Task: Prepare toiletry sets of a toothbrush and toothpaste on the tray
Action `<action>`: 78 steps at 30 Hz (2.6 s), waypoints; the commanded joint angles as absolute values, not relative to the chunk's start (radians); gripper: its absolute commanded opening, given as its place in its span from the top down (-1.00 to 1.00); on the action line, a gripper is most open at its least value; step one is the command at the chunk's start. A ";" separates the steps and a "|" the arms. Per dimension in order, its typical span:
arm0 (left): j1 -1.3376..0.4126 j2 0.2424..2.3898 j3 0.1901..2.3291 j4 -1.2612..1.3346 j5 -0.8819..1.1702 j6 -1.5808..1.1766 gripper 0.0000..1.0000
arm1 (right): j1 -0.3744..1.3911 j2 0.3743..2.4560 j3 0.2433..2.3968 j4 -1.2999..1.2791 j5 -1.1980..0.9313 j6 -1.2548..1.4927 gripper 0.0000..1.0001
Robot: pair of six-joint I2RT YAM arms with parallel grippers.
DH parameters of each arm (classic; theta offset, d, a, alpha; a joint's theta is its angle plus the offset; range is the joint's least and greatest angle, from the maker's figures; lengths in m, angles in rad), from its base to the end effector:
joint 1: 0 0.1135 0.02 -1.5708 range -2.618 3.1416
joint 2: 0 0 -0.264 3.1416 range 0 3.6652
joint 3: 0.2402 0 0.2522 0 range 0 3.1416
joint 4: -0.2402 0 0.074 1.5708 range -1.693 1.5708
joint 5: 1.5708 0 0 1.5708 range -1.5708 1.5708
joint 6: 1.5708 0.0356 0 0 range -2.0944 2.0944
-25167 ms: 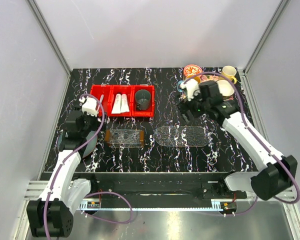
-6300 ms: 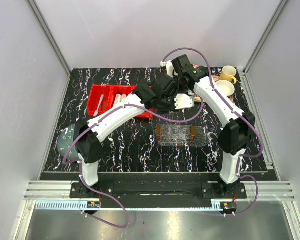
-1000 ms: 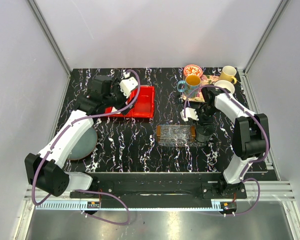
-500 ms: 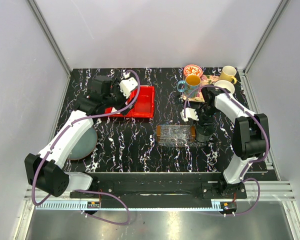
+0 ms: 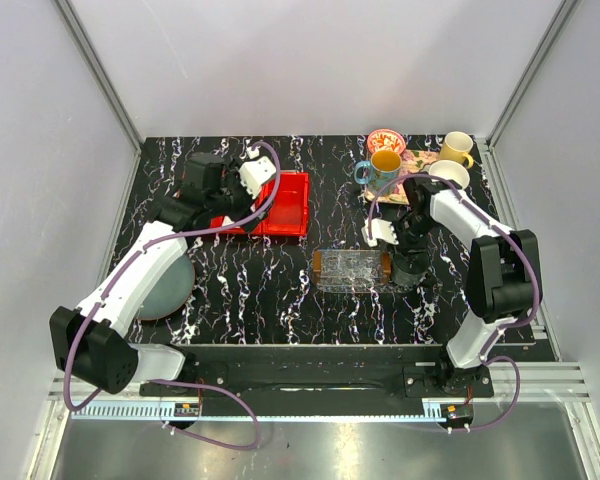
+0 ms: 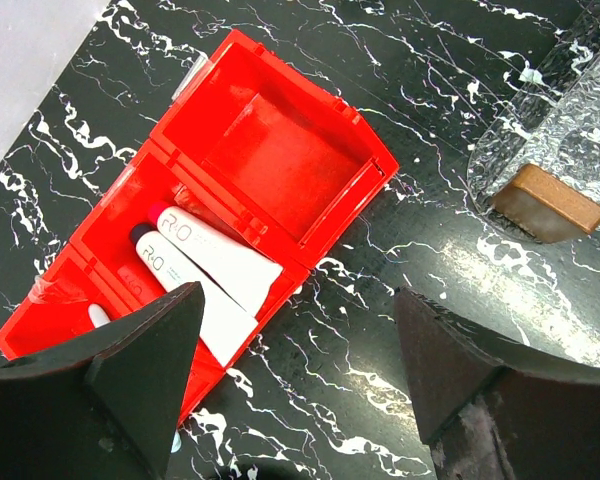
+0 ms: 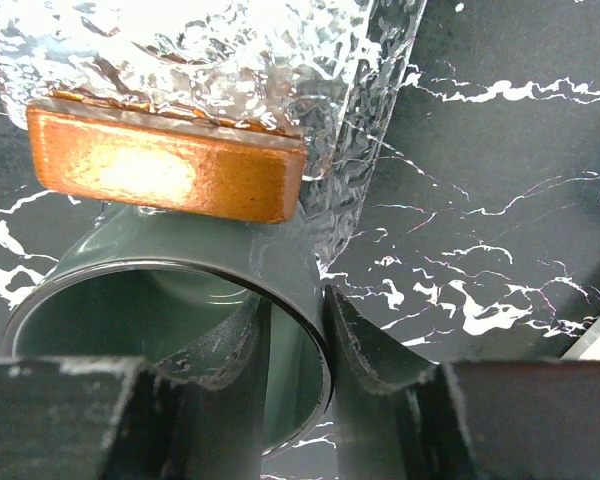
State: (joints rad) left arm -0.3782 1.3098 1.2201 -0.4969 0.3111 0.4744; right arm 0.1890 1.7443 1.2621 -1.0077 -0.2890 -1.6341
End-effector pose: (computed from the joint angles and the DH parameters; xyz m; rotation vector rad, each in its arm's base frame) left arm 0.2665 -0.1176 0.3467 1.0443 1.8662 -0.2789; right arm 0.3116 0.0699 0.2053 -2.2875 1.7512 0.2373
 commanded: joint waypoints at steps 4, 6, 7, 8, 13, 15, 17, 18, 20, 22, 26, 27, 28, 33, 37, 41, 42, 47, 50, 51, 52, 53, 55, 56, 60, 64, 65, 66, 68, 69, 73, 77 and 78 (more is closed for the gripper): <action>-0.370 1.278 1.216 -0.436 0.328 0.483 -0.61 | 0.199 1.690 1.261 -1.016 -0.290 -1.617 0.32; -0.370 1.278 1.216 -0.430 0.324 0.482 -0.61 | 0.198 1.690 1.267 -1.011 -0.296 -1.602 0.31; -0.370 1.279 1.216 -0.428 0.322 0.482 -0.62 | 0.198 1.692 1.272 -1.008 -0.299 -1.595 0.29; -0.368 1.281 1.216 -0.425 0.322 0.480 -0.62 | 0.198 1.690 1.281 -1.009 -0.302 -1.585 0.27; -0.362 1.287 1.218 -0.419 0.318 0.476 -0.62 | 0.198 1.684 1.316 -1.009 -0.322 -1.546 0.14; -0.357 1.289 1.220 -0.417 0.318 0.472 -0.62 | 0.198 1.674 1.330 -1.011 -0.327 -1.537 0.10; -0.351 1.289 1.219 -0.417 0.321 0.472 -0.63 | 0.198 1.658 1.344 -1.012 -0.333 -1.528 0.09; -0.350 1.287 1.218 -0.417 0.322 0.472 -0.63 | 0.198 1.652 1.350 -1.019 -0.336 -1.525 0.07; -0.341 1.289 1.216 -0.416 0.322 0.471 -0.63 | 0.198 1.634 1.365 -1.025 -0.337 -1.516 0.07; -0.333 1.290 1.216 -0.411 0.325 0.462 -0.63 | 0.198 1.611 1.376 -1.034 -0.339 -1.505 0.07; -0.292 1.304 1.220 -0.388 0.316 0.427 -0.64 | 0.195 1.568 1.422 -1.037 -0.348 -1.424 0.05; -0.284 1.308 1.223 -0.385 0.304 0.405 -0.64 | 0.195 1.559 1.433 -1.037 -0.356 -1.402 0.05; -0.276 1.319 1.230 -0.384 0.296 0.394 -0.63 | 0.192 1.545 1.443 -1.037 -0.362 -1.378 0.05; -0.221 1.354 1.246 -0.362 0.223 0.306 -0.63 | 0.175 1.499 1.514 -1.014 -0.437 -1.172 0.04; -0.176 1.399 1.273 -0.357 0.189 0.262 -0.64 | 0.175 1.434 1.499 -0.907 -0.437 -0.982 0.02; -0.158 1.462 1.322 -0.385 0.167 0.239 -0.64 | 0.175 1.398 1.480 -0.806 -0.417 -0.731 -0.10; -0.158 1.491 1.344 -0.390 0.164 0.229 -0.64 | 0.175 1.391 1.477 -0.793 -0.413 -0.695 -0.12; -0.158 1.584 1.411 -0.410 0.146 0.180 -0.66 | 0.175 1.364 1.448 -0.740 -0.387 -0.536 -0.12; -0.158 1.650 1.454 -0.416 0.123 0.149 -0.65 | 0.175 1.351 1.417 -0.710 -0.377 -0.485 -0.01; -0.158 1.678 1.474 -0.419 0.120 0.135 -0.61 | 0.175 1.348 1.411 -0.703 -0.367 -0.468 0.00; -0.158 1.692 1.483 -0.425 0.117 0.129 -0.59 | 0.175 1.347 1.398 -0.693 -0.336 -0.436 0.00; -0.158 1.707 1.491 -0.428 0.115 0.121 -0.54 | 0.175 1.344 1.393 -0.677 -0.327 -0.424 0.00; -0.160 1.736 1.509 -0.428 0.118 0.104 -0.44 | 0.175 1.333 1.365 -0.657 -0.308 -0.399 -0.01; -0.163 1.746 1.516 -0.429 0.114 0.098 -0.39 | 0.173 1.327 1.353 -0.625 -0.302 -0.391 0.00; -0.172 1.793 1.539 -0.437 0.091 0.083 -0.11 | 0.173 1.302 1.304 -0.572 -0.284 -0.359 -0.01; -0.187 1.824 1.546 -0.439 0.080 0.078 -0.14 | 0.175 1.305 1.281 -0.571 -0.290 -0.348 -0.01; -0.190 1.830 1.552 -0.439 0.078 0.078 -0.15 | 0.175 1.307 1.278 -0.568 -0.290 -0.347 -0.01; -0.195 1.847 1.555 -0.443 0.077 0.077 -0.16 | 0.173 1.310 1.275 -0.566 -0.291 -0.345 -0.01; -0.206 1.864 1.568 -0.448 0.072 0.071 -0.20 | 0.173 1.310 1.267 -0.568 -0.291 -0.342 -0.01; -0.209 1.880 1.572 -0.454 0.071 0.068 -0.20 | 0.173 1.309 1.264 -0.565 -0.291 -0.342 -0.01; -0.222 1.920 1.592 -0.462 0.066 0.052 -0.24 | 0.175 1.302 1.243 -0.561 -0.287 -0.347 -0.03; -0.229 1.956 1.615 -0.469 0.048 0.037 -0.23 | 0.175 1.292 1.227 -0.561 -0.272 -0.354 -0.04; -0.229 1.966 1.618 -0.471 0.046 0.034 -0.22 | 0.173 1.286 1.224 -0.561 -0.272 -0.354 -0.04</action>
